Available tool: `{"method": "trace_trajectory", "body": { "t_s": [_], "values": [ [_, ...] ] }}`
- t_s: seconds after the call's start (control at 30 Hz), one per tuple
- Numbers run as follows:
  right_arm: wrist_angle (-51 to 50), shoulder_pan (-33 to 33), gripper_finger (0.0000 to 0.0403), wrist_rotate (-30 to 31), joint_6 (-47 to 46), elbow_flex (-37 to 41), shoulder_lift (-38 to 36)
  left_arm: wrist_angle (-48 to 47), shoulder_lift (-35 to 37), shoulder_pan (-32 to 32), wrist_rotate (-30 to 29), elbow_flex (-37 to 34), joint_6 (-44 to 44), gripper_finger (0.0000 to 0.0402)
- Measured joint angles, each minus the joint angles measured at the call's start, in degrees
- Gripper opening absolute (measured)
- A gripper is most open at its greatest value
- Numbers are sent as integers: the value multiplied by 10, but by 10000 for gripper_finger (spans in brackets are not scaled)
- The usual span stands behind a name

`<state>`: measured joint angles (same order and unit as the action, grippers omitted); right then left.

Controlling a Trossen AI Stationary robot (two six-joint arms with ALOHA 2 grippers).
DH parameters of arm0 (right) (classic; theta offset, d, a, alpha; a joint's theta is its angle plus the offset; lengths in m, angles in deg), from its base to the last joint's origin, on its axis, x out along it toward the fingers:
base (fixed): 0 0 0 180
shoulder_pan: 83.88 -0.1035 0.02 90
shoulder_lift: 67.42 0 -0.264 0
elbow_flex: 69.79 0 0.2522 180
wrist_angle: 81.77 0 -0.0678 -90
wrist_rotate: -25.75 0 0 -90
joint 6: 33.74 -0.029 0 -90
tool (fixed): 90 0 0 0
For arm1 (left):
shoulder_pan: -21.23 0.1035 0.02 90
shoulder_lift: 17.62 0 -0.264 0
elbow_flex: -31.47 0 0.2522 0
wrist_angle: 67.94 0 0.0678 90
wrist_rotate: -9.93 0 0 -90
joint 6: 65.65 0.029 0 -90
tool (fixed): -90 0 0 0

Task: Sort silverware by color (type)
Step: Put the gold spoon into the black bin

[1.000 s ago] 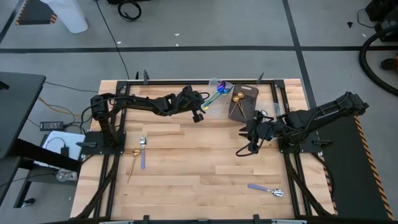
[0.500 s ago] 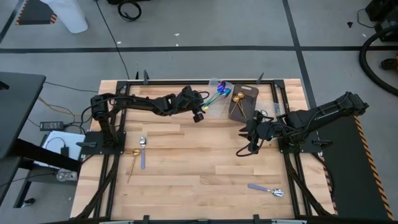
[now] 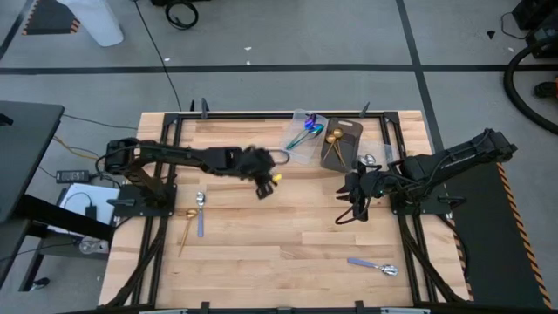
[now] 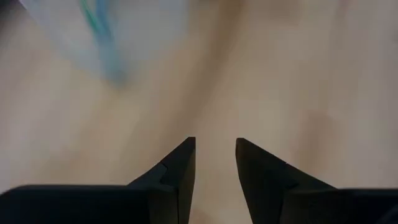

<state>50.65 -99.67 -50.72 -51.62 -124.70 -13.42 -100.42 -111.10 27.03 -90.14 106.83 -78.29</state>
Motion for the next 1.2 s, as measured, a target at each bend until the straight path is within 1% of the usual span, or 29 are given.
{"method": "trace_trajectory", "body": {
  "t_s": [0.07,0.17,0.27,0.4,0.67,0.83,1.03,1.13,1.2],
  "values": [
    [4,0,93,-2,2,0,0,-56,2,-25,11,0,-73,122],
    [14,0,93,0,32,0,0,-120,2,-67,13,0,-167,121],
    [31,3,93,1,71,0,0,-169,1,-110,13,-1,-239,121],
    [53,9,93,2,114,0,0,-212,1,-161,12,-1,-336,121],
    [69,27,93,11,187,0,0,-265,1,-256,12,-1,-473,121],
    [135,42,93,35,241,0,0,-311,1,-311,11,-1,-553,121],
    [240,70,93,33,270,0,1,-370,1,-380,-31,-1,-660,121],
    [265,83,93,21,273,0,3,-392,1,-410,-51,-1,-712,121],
    [277,89,93,14,275,0,3,-402,1,-428,-53,-1,-745,121]
  ]
}}
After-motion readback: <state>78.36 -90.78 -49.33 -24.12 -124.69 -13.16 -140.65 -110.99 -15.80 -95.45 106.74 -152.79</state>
